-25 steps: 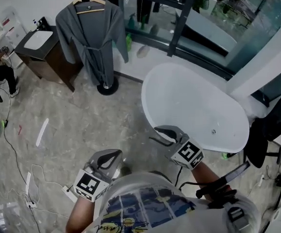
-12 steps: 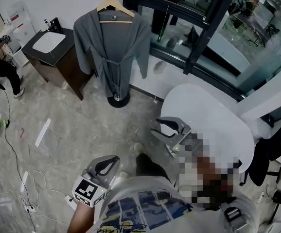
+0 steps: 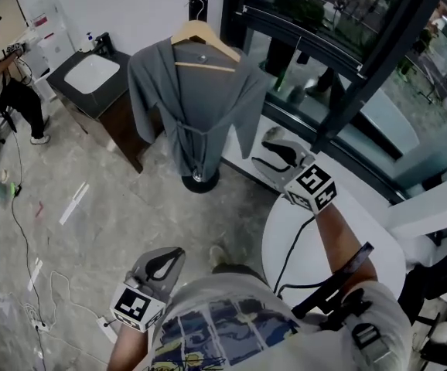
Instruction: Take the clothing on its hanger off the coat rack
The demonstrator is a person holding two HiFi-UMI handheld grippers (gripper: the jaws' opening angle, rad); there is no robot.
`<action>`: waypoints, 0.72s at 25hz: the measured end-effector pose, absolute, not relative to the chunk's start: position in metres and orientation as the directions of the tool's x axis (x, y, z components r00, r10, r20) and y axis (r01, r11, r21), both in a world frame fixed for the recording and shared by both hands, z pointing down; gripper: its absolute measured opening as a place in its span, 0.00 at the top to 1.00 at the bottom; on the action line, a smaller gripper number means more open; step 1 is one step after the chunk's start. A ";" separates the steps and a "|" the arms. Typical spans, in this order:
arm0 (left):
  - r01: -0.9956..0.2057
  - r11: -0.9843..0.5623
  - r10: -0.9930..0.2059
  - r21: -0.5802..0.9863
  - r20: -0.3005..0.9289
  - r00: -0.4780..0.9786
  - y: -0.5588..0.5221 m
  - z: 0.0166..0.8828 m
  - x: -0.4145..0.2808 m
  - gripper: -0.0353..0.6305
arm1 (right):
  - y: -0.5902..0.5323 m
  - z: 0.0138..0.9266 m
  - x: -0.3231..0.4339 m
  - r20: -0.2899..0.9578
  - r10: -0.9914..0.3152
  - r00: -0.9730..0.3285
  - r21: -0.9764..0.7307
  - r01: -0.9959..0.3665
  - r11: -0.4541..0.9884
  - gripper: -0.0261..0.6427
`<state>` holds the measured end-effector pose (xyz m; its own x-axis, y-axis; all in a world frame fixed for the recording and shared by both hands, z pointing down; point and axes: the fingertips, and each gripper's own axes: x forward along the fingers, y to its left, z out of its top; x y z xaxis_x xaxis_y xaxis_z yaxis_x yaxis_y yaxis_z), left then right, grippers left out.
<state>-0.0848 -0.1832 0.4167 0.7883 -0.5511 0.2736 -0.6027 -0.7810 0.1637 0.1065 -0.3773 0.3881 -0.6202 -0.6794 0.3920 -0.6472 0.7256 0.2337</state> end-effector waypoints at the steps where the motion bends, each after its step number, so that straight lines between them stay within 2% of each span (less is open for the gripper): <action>1: -0.609 -0.776 -0.557 0.162 0.276 0.783 -0.193 0.417 -0.082 0.92 | -0.397 0.382 0.111 0.391 -0.680 -0.620 0.249 -0.640 0.727 0.69; 11: -0.699 -0.699 -0.635 0.152 0.317 0.704 -0.258 0.416 -0.070 0.92 | -0.565 0.346 0.143 0.411 -0.672 -0.616 0.329 -0.587 0.740 0.67; 14: -0.711 -0.687 -0.646 0.149 0.325 0.691 -0.271 0.415 -0.066 0.92 | -0.602 0.341 0.147 0.431 -0.665 -0.610 0.348 -0.568 0.746 0.63; 18: -0.727 -0.671 -0.656 0.148 0.339 0.674 -0.284 0.415 -0.064 0.92 | -0.634 0.342 0.137 0.472 -0.597 -0.649 0.298 -0.519 0.801 0.60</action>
<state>-0.0641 -0.2839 0.4145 0.6743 -0.6562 0.3387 -0.7269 -0.6706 0.1477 0.1368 -0.6337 0.3423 -0.6493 -0.5966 0.4717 -0.5192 0.8009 0.2983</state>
